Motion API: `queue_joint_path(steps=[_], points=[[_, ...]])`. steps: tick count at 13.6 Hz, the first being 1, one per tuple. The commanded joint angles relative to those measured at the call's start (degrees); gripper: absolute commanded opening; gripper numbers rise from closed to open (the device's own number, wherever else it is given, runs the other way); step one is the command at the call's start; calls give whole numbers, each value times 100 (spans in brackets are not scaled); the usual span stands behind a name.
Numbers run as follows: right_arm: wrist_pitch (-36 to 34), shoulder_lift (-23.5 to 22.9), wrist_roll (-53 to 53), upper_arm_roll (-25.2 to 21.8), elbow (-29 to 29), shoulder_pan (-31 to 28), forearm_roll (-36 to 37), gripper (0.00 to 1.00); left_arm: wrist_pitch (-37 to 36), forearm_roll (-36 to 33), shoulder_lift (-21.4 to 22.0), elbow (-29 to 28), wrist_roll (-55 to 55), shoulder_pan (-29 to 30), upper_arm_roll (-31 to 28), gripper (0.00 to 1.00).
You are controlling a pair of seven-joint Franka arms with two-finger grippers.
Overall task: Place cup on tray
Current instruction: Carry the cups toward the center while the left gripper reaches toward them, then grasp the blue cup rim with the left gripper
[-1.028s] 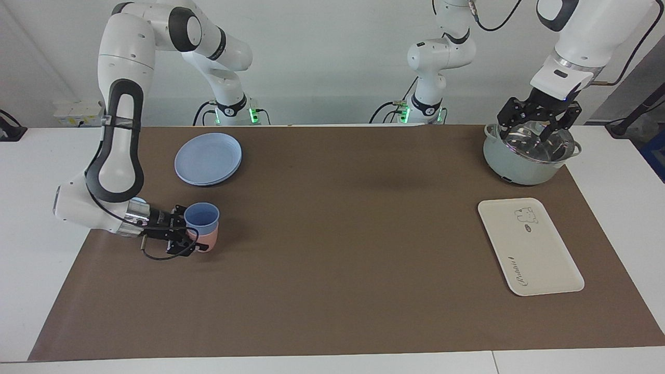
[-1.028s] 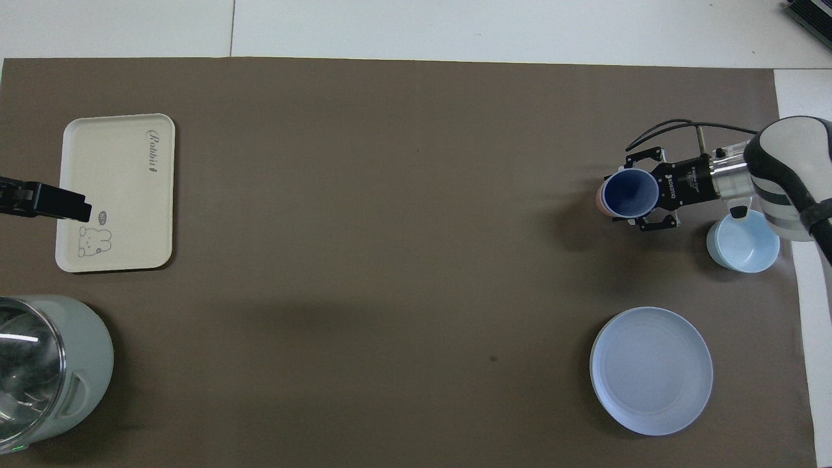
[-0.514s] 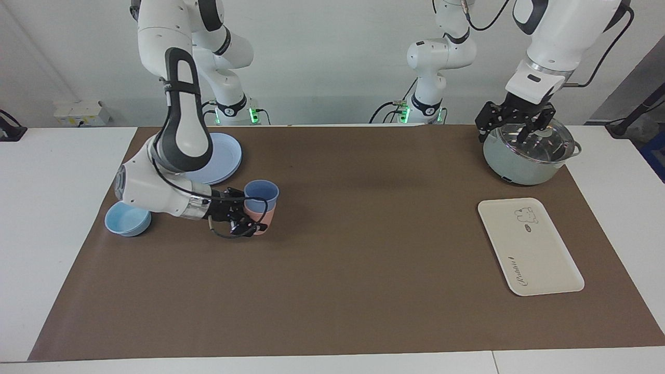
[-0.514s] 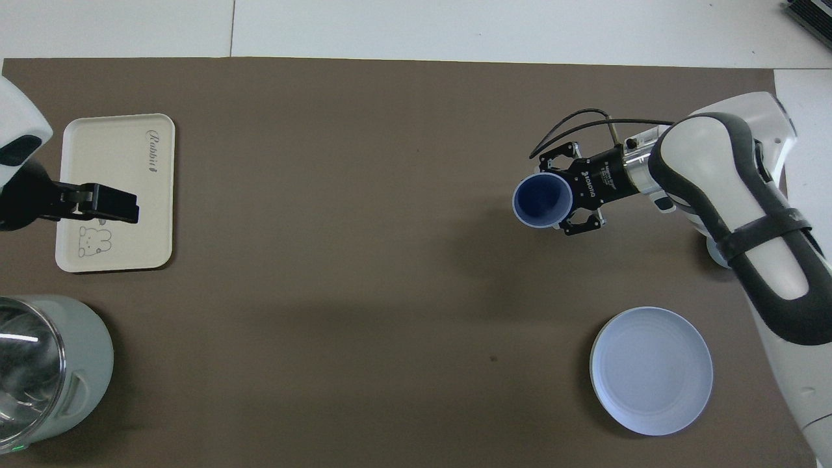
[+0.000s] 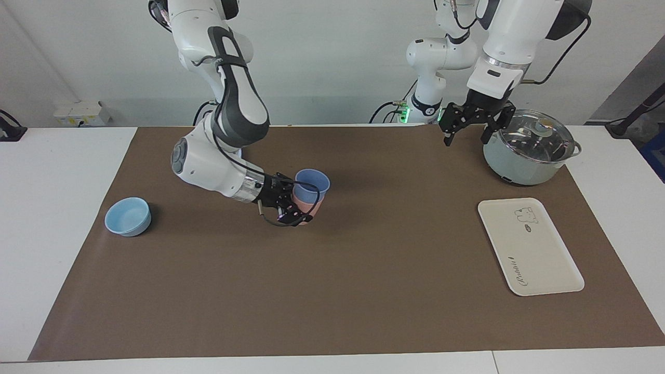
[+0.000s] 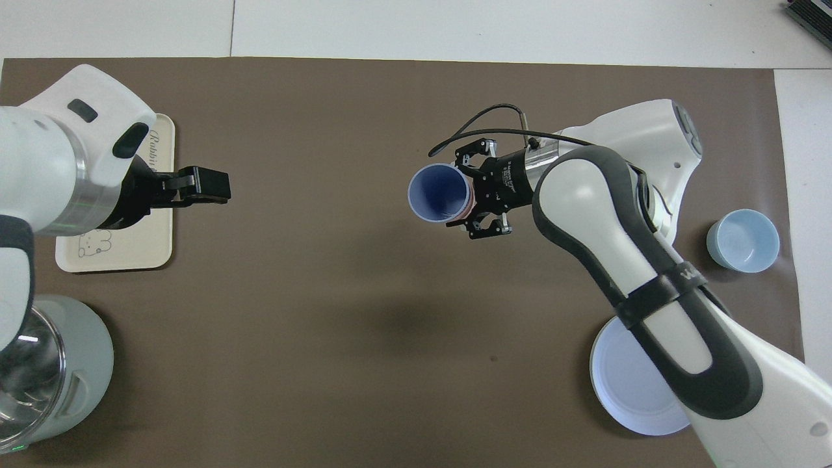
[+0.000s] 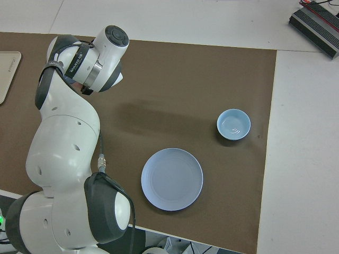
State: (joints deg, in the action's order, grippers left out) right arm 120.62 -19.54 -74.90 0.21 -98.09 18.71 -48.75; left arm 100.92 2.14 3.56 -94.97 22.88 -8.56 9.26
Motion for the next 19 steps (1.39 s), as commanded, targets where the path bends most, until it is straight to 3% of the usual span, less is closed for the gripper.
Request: queue_joint_path(steps=[1, 6, 12, 16, 17, 18, 19], points=[[303, 231, -681, -21, -61, 246, -187, 0, 288, 443, 162, -214, 391, -94, -100, 100], [575, 258, -1026, 23, -34, 607, -292, 0, 1965, 568, 416, -1162, 1410, -725, -100, 100], [867, 249, -1167, 23, -34, 748, -293, 0, 2688, 568, 329, -1523, 2018, -1402, -100, 96], [919, 249, -1167, 23, -43, 800, -293, 0, 2871, 568, 259, -1717, 2009, -1421, -100, 91], [963, 249, -1176, 23, -43, 801, -293, 0, 3029, 568, 207, -1744, 2036, -1456, -100, 88], [981, 240, -1176, 23, -43, 809, -293, 0, 3117, 568, 163, -1761, 2053, -1491, -100, 78], [990, 240, -1184, 23, -43, 827, -293, 0, 3127, 568, 145, -1761, 2123, -1526, -100, 61]])
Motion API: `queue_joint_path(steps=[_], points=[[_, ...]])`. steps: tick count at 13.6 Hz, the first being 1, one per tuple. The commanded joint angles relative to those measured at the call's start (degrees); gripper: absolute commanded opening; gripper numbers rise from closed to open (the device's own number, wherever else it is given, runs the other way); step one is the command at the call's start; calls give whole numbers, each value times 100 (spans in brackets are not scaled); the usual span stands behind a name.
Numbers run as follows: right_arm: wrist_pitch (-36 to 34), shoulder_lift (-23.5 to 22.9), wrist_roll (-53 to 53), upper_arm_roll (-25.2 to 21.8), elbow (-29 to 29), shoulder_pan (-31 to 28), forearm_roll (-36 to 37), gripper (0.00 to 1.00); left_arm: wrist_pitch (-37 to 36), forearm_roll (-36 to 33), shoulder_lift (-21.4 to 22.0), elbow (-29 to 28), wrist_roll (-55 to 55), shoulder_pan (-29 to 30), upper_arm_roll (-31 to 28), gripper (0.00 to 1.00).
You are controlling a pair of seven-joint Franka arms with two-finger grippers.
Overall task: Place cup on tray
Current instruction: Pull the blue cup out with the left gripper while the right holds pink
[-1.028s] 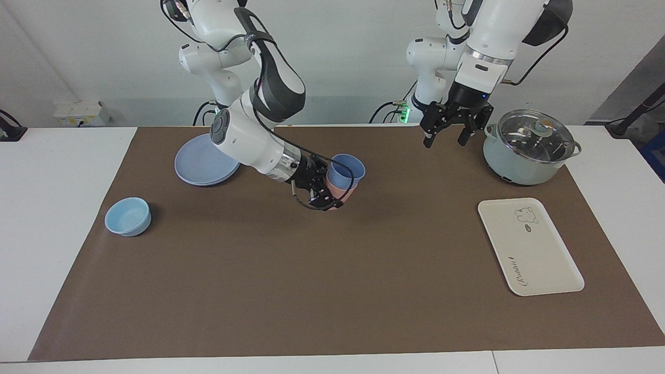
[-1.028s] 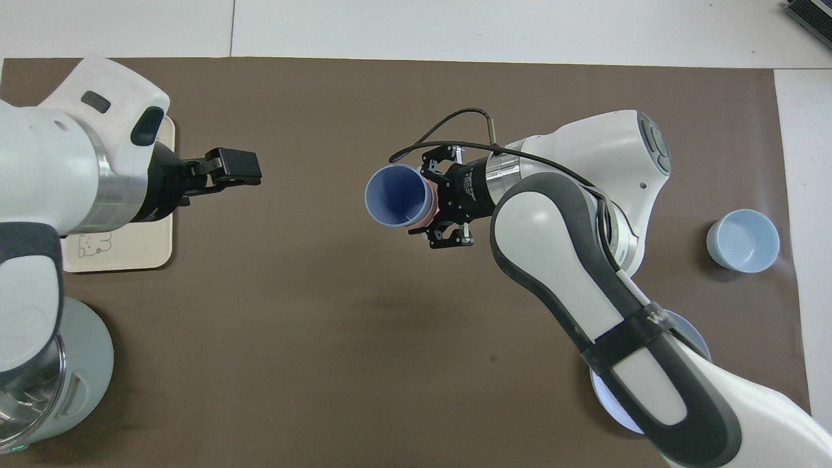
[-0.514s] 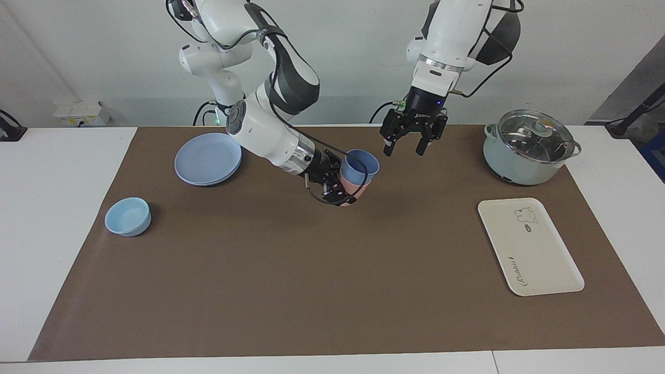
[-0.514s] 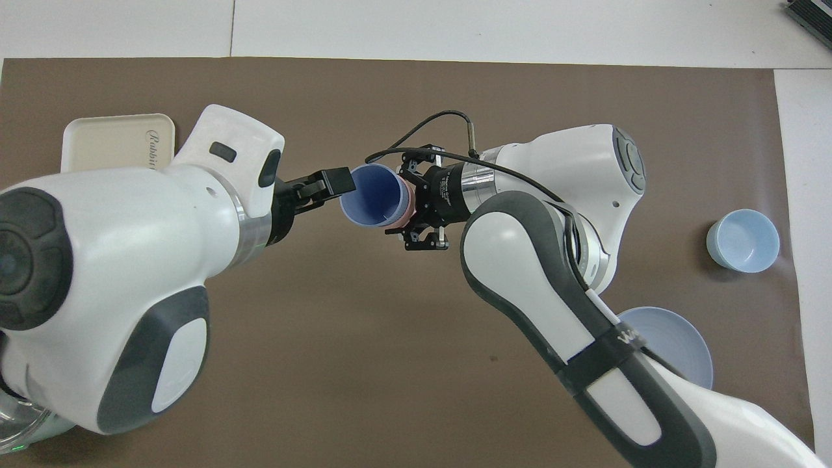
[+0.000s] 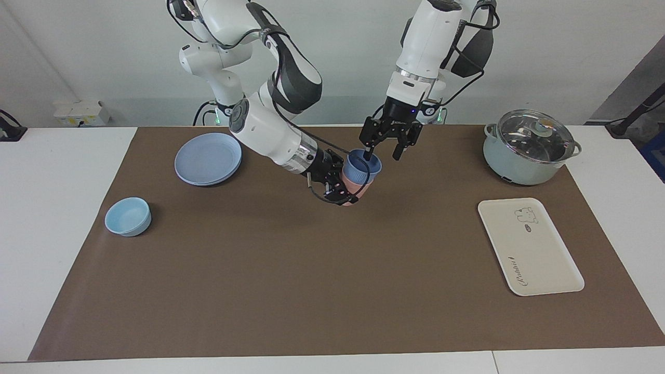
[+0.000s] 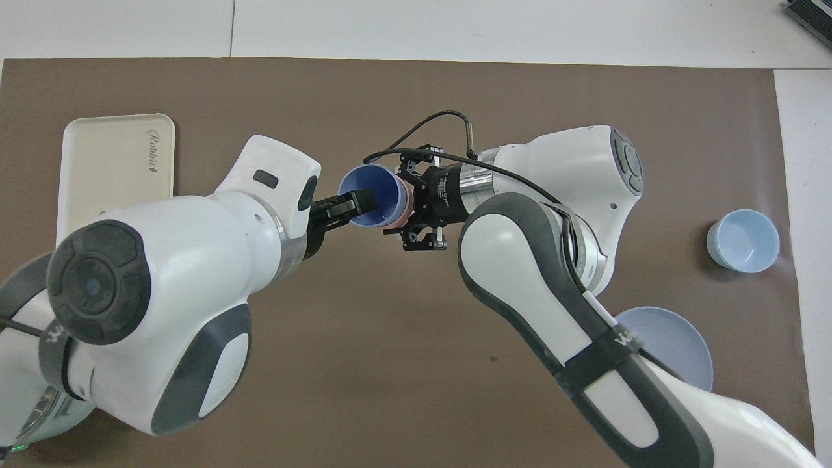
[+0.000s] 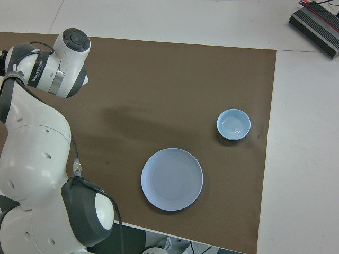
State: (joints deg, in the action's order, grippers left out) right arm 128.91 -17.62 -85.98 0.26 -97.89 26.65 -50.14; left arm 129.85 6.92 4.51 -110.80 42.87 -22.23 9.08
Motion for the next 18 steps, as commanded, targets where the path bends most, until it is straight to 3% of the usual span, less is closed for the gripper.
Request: queue_joint_path(steps=[1, 2, 9, 11, 15, 18], points=[[161, 48, -77, 18, -63, 24, -154, 0, 242, 91, 42, -179, 151, -167, -82, 39], [153, 48, -77, 18, -63, 33, -154, 0, 242, 91, 41, -179, 169, -167, -74, 1], [161, 48, -50, 18, -63, 24, -154, 0, 190, 416, -12, 198, 266, -132, -117, 0], [161, 48, -7, 10, -63, 15, -154, 0, -247, 407, 85, 417, 231, -10, -170, 0], [126, 40, 89, 10, -81, -186, -154, 0, -1697, 398, 77, 1454, -67, 631, -179, 0], [-154, 66, 485, 10, -177, -633, -617, 0, -2086, 390, 103, 1457, -1101, 1307, -188, 0]])
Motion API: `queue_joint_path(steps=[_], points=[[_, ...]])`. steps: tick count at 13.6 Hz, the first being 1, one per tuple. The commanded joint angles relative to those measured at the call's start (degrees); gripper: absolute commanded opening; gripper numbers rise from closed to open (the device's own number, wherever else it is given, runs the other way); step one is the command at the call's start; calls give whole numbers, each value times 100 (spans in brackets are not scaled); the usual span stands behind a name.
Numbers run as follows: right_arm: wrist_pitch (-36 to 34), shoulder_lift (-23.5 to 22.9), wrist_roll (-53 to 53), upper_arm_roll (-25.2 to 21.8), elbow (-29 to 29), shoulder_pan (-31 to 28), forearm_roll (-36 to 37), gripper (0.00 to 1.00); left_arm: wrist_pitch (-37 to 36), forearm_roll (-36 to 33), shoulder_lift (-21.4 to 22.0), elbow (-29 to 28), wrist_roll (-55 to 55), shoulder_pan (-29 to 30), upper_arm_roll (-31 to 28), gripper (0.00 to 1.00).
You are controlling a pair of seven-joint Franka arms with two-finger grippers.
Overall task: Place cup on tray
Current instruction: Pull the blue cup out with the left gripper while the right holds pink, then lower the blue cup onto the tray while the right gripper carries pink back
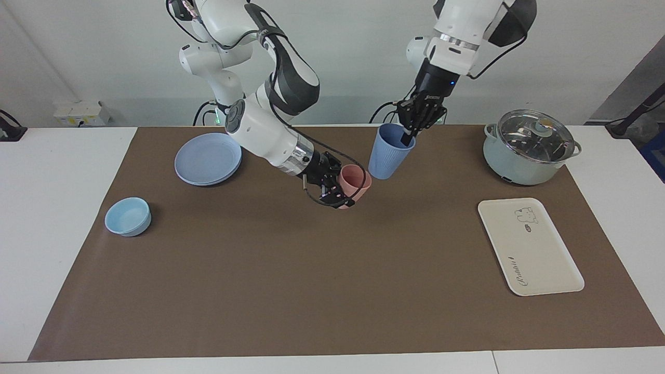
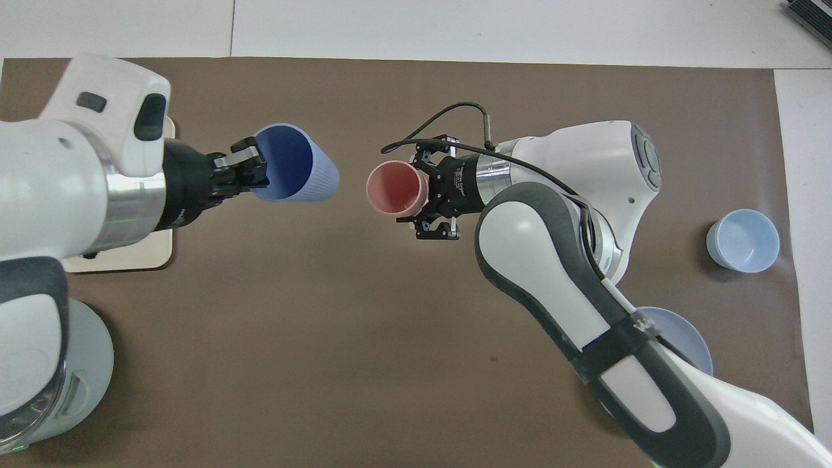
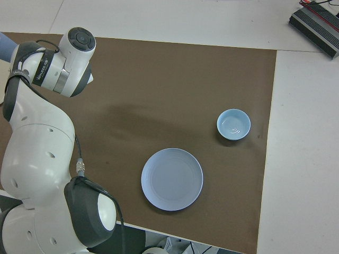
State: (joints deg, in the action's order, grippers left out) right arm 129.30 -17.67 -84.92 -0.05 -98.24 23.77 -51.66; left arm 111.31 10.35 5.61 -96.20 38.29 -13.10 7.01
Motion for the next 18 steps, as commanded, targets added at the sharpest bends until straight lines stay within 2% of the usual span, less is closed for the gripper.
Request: queue_joint_path(steps=[1, 4, 6, 7, 10, 11, 14, 18], points=[[-447, 71, 519, 41, -152, -573, -615, 0, -241, 46, 19, -152, -1126, 692, 11, 0], [-897, 88, 687, 41, -423, -1320, -907, 0, -13, 37, 142, -662, -2865, 1729, 11, 0], [-942, 132, 723, 40, -669, -1785, -907, 0, 372, 37, -120, -759, -3598, 2240, 11, 0], [-985, 132, 801, 32, -757, -1971, -907, 0, 618, 37, -296, -786, -3696, 2460, 11, 0], [-1117, 18, 1573, 41, -978, -2603, -959, 0, 1330, 37, -1208, -786, -4293, 2970, 11, 0], [-1231, -156, 1767, 41, -978, -2823, -977, 0, 1541, 37, -1429, -812, -4486, 3137, 11, 0], [-1382, -631, 2470, 41, -873, -3334, -1074, 0, 2103, 37, -1528, -1268, -4760, 3323, 11, 0], [-1381, -852, 2998, 32, -890, -3528, -1136, 0, 2474, 55, -1730, -1550, -4769, 3314, 11, 0]])
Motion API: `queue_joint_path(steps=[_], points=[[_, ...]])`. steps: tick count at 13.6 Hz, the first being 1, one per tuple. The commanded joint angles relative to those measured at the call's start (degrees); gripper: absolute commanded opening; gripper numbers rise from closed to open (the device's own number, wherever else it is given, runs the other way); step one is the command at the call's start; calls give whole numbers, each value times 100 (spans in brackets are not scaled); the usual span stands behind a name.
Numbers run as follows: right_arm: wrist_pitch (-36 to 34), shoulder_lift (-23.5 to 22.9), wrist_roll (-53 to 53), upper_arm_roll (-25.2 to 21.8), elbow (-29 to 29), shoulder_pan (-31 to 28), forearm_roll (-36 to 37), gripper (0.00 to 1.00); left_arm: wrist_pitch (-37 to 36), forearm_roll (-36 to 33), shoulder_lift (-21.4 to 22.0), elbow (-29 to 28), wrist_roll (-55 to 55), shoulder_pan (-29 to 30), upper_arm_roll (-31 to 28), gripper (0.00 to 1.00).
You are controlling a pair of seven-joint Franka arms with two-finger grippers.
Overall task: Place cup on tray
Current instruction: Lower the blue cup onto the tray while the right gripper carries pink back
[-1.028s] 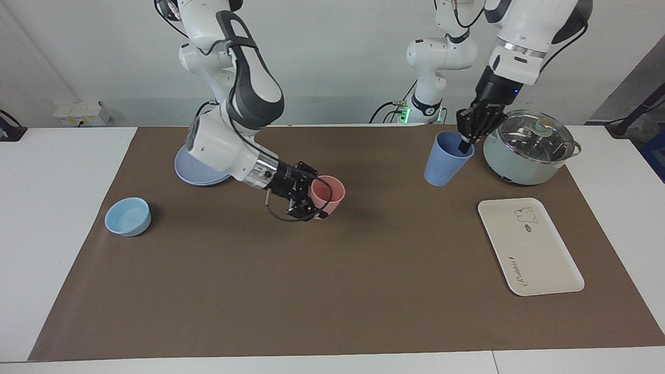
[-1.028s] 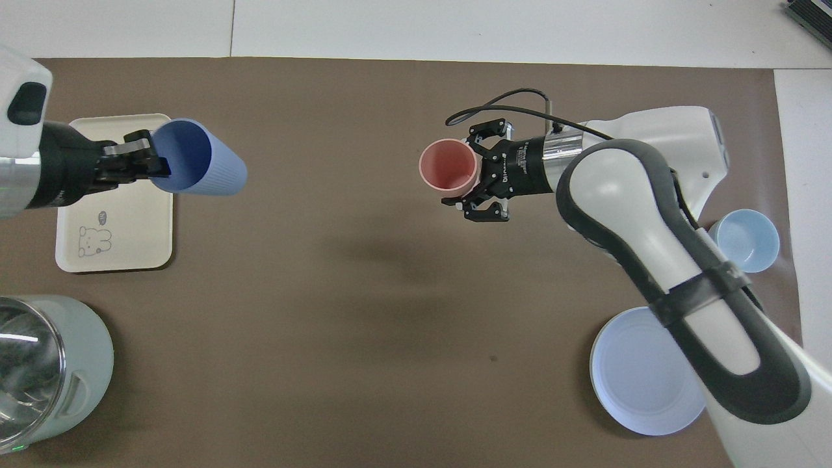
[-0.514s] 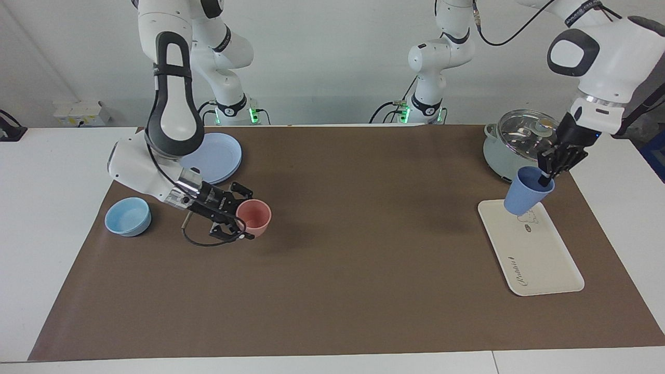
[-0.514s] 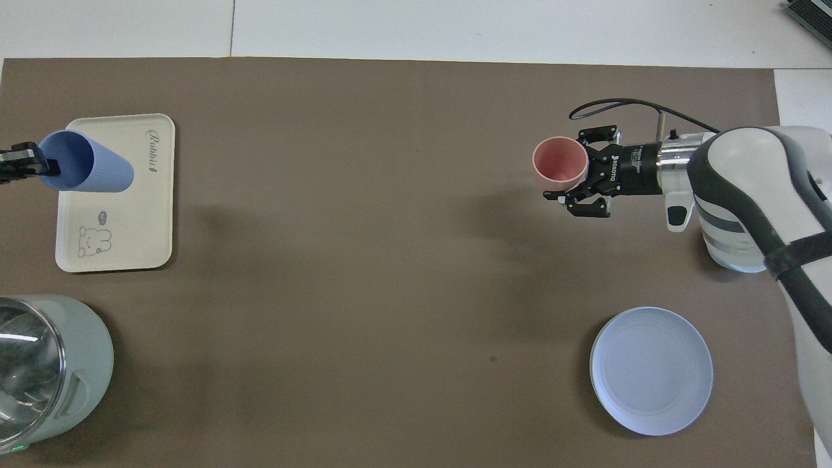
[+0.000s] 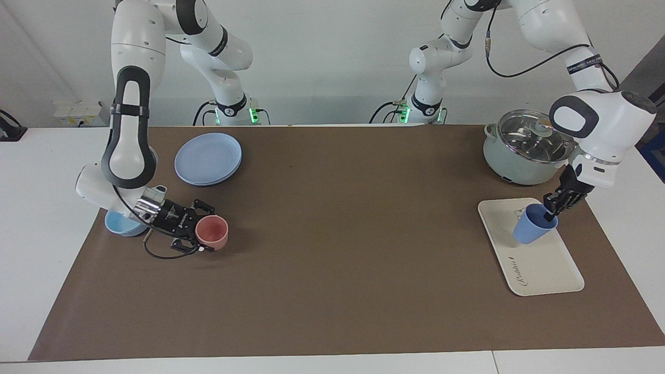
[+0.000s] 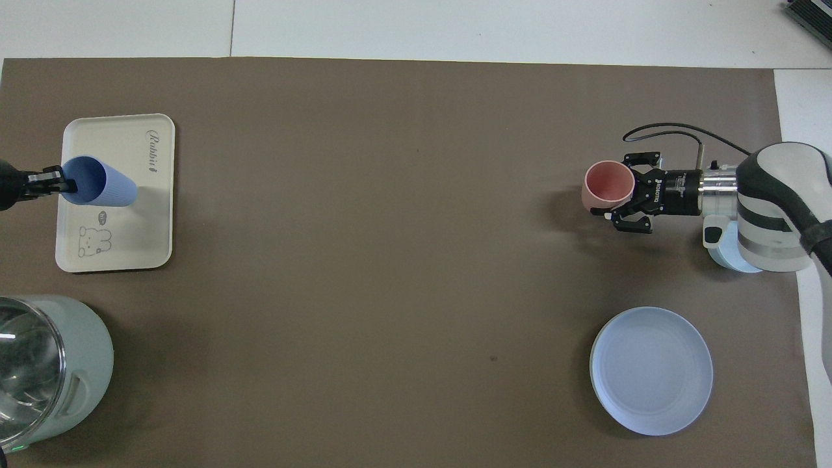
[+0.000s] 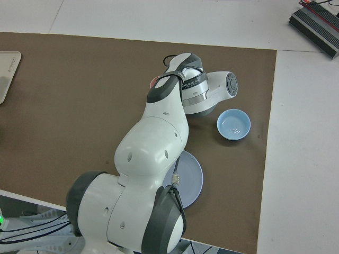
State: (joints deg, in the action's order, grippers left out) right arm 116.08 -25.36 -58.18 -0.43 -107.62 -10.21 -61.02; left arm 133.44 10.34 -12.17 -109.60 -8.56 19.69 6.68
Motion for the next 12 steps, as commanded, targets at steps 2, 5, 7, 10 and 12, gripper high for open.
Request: queue_joint_path(steps=[2, 5, 7, 10, 12], points=[[-146, -66, 386, 69, 13, -218, -200, 0, 314, 56, 4, -246, -119, 35, 44, 0], [-138, -57, 658, 69, -13, -245, -191, 0, 340, 56, -22, -238, -233, 17, 44, 100], [-94, -66, 913, 69, -5, -244, -200, 0, 235, 47, -14, -80, -234, -9, 44, 100], [-15, -48, 1212, 69, -39, -245, -270, 0, -518, -224, 162, 420, -417, -62, 44, 100], [81, -39, 1212, 52, -110, -245, -270, 0, -1203, -724, 180, 911, -646, -71, 114, 100]])
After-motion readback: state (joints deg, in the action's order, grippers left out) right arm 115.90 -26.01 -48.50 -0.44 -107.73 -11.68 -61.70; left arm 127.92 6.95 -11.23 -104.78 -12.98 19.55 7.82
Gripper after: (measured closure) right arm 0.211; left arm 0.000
